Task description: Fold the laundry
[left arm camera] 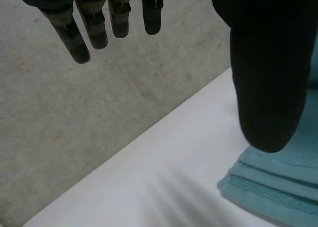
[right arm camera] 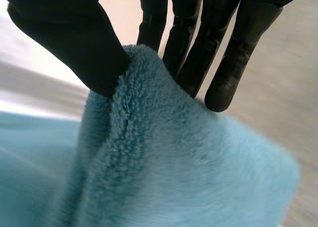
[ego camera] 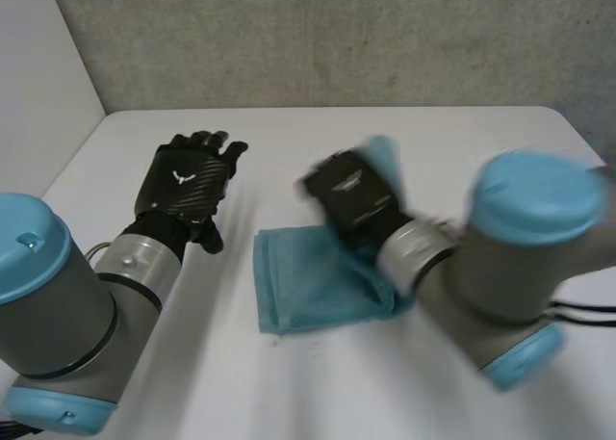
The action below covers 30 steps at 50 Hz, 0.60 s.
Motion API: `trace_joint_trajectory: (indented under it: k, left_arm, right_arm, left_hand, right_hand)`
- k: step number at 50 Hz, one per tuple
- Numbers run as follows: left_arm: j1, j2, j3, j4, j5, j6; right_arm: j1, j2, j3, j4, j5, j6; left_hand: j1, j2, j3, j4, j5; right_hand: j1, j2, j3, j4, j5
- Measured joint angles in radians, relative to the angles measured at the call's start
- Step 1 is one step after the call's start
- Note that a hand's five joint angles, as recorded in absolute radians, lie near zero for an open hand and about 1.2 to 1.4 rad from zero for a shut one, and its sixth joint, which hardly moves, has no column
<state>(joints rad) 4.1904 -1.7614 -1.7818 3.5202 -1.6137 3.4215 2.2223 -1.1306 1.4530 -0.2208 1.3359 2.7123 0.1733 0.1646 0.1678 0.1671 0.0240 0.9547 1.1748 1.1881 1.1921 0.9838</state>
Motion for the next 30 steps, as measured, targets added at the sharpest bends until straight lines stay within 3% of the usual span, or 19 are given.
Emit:
trace_joint_trajectory:
  k: [2,8,11,12,13,16,24,30]
  left_arm:
    - [0.004,0.005,-0.006,0.000,-0.013,-0.002]
    - [0.009,0.004,-0.003,0.002,-0.020,-0.023]
    - [0.010,0.001,0.011,0.003,-0.018,-0.044]
    - [0.010,0.001,0.011,0.003,-0.018,-0.044]
    - [0.010,-0.003,0.023,0.003,-0.017,-0.058]
    - [0.008,-0.018,0.057,0.003,-0.015,-0.089]
    - [-0.058,-0.123,0.200,-0.024,-0.013,-0.198]
    - [-0.126,-0.227,0.298,-0.141,-0.018,-0.296]
  right_arm:
    - [0.105,0.063,-0.007,0.006,-0.031,-0.001]
    - [0.186,0.130,0.014,0.037,-0.055,-0.001]
    - [0.185,0.128,0.020,0.053,-0.040,0.002]
    - [0.185,0.128,0.020,0.053,-0.040,0.002]
    - [0.169,0.105,0.021,0.059,-0.017,0.007]
    - [0.126,0.043,0.021,0.063,0.030,0.028]
    - [-0.017,-0.097,-0.002,0.076,0.107,0.279]
    - [-0.116,-0.072,-0.061,0.169,0.079,0.430]
  left_hand:
    - [0.000,0.000,0.000,0.000,0.000]
    - [0.000,0.000,0.000,0.000,0.000]
    - [0.000,0.000,0.000,0.000,0.000]
    - [0.000,0.000,0.000,0.000,0.000]
    - [0.000,0.000,0.000,0.000,0.000]
    - [0.000,0.000,0.000,0.000,0.000]
    - [0.000,0.001,0.000,0.000,0.000]
    - [0.000,0.003,0.002,0.003,0.000]
  right_hand:
    - [0.000,0.000,0.001,0.000,0.000]
    - [-0.041,-0.061,-0.046,-0.048,-0.043]
    - [-0.316,-0.362,-0.337,-0.340,-0.316]
    - [-0.316,-0.362,-0.337,-0.340,-0.316]
    - [-0.662,-0.778,-0.758,-0.756,-0.729]
    - [-0.750,-0.954,-0.967,-0.961,-0.912]
    - [-0.751,-0.958,-0.975,-0.963,-0.913]
    - [-0.751,-0.958,-0.975,-0.963,-0.913]
